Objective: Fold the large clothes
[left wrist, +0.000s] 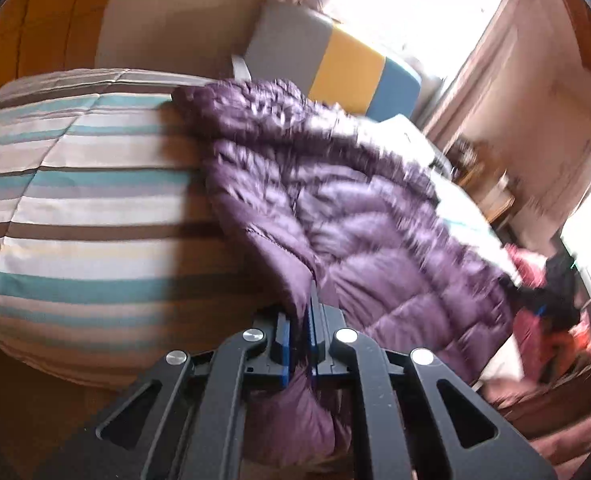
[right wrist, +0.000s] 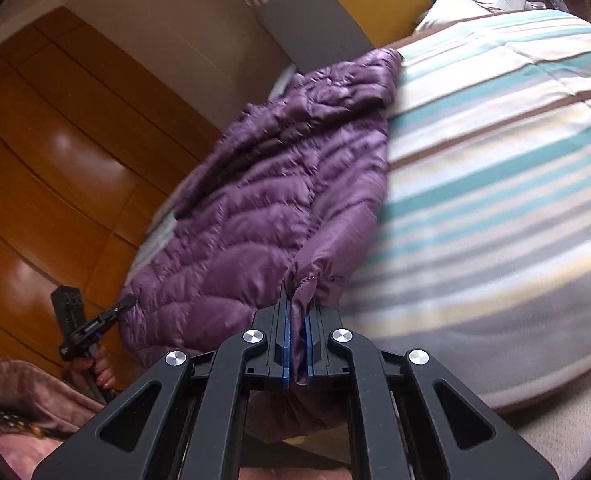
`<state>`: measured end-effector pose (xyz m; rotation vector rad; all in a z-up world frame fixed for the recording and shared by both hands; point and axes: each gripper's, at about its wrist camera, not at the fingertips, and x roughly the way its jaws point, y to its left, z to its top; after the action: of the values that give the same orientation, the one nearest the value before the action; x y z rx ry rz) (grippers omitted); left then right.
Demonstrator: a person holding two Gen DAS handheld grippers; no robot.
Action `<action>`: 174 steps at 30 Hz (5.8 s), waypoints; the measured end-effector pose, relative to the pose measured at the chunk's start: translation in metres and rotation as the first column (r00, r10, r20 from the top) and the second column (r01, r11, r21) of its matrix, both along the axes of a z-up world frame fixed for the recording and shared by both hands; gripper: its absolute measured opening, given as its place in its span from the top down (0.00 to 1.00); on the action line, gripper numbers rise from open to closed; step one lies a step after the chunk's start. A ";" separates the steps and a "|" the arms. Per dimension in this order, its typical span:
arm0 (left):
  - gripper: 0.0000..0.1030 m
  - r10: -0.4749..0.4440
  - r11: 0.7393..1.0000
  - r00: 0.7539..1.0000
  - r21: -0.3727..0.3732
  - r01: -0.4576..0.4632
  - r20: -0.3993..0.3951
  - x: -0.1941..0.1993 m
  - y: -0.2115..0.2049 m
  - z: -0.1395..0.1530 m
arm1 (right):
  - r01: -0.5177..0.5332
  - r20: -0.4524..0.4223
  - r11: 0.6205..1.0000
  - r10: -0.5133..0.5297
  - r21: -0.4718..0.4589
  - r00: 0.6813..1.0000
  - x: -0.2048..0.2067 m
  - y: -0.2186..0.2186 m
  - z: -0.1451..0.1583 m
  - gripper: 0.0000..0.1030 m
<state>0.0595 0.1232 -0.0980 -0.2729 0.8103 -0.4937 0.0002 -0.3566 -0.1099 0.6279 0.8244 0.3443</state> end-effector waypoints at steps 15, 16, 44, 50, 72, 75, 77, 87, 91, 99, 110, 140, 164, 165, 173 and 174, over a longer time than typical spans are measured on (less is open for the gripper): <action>0.95 0.053 0.985 0.997 -0.170 -0.041 0.065 0.054 0.001 0.042 | 0.063 0.099 0.985 -0.080 0.163 0.992 0.048 -0.023 0.033 0.95; 0.95 0.054 0.984 0.996 -0.172 -0.043 0.064 0.059 0.000 0.043 | 0.066 0.103 0.983 -0.085 0.172 0.991 0.054 -0.024 0.035 0.95; 0.95 0.182 0.969 0.982 -0.158 -0.189 -0.053 0.238 -0.024 0.032 | 0.192 0.007 0.954 -0.199 0.230 0.980 0.229 -0.059 0.024 0.95; 0.95 0.210 0.966 0.973 -0.130 -0.222 -0.095 0.278 -0.027 0.019 | 0.256 -0.050 0.932 -0.252 0.255 0.966 0.257 -0.070 0.004 0.95; 0.60 0.240 0.952 0.963 -0.164 -0.258 -0.124 0.303 -0.027 -0.002 | 0.321 -0.115 0.912 -0.301 0.256 0.947 0.280 -0.068 -0.021 0.85; 0.27 0.292 0.941 0.954 -0.156 -0.300 -0.072 0.297 -0.023 0.008 | 0.321 -0.091 0.908 -0.308 0.268 0.947 0.278 -0.068 -0.016 0.70; 0.14 0.353 0.923 0.935 -0.155 -0.352 -0.023 0.291 -0.016 0.016 | 0.323 -0.077 0.906 -0.314 0.272 0.946 0.276 -0.069 -0.012 0.60; 0.02 0.420 0.891 0.905 -0.162 -0.425 -0.065 0.267 0.019 0.004 | 0.369 0.039 0.919 -0.377 0.136 0.925 0.231 -0.084 0.020 0.13; 0.02 0.375 0.913 0.922 -0.132 -0.386 -0.101 0.252 0.013 -0.016 | 0.384 -0.005 0.920 -0.385 0.079 0.923 0.212 -0.090 0.006 0.11; 0.02 0.274 0.944 0.945 -0.140 -0.300 -0.178 0.242 -0.007 -0.040 | 0.321 -0.087 0.942 -0.313 0.101 0.946 0.214 -0.079 -0.028 0.11; 0.25 0.255 0.954 0.949 -0.112 -0.278 -0.184 0.238 -0.029 -0.048 | 0.229 -0.056 0.973 -0.226 0.044 0.973 0.222 -0.042 -0.033 0.20; 0.81 0.163 0.974 0.983 -0.146 -0.174 -0.084 0.174 -0.034 -0.012 | 0.162 0.022 0.980 -0.165 0.119 0.986 0.174 -0.040 -0.002 0.77; 0.36 0.197 0.976 0.973 -0.073 -0.206 -0.121 0.104 -0.018 -0.035 | 0.212 -0.044 0.963 -0.208 0.164 0.977 0.135 -0.050 -0.014 0.55; 0.33 0.210 0.972 0.970 -0.083 -0.221 -0.124 0.103 -0.015 -0.034 | 0.232 -0.048 0.957 -0.227 0.175 0.973 0.135 -0.055 -0.014 0.50; 0.28 0.433 0.901 0.901 -0.017 -0.433 0.026 0.085 0.017 0.007 | 0.314 0.028 0.945 -0.317 0.092 0.948 0.145 -0.085 0.016 0.50; 0.25 0.437 0.899 0.898 -0.014 -0.437 0.043 0.088 0.018 0.013 | 0.316 0.042 0.945 -0.320 0.082 0.947 0.149 -0.086 0.021 0.50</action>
<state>0.1474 0.1409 -0.0852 -0.4337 0.6763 -0.0757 0.1496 -0.4430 -0.0886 0.8056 0.6461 0.0974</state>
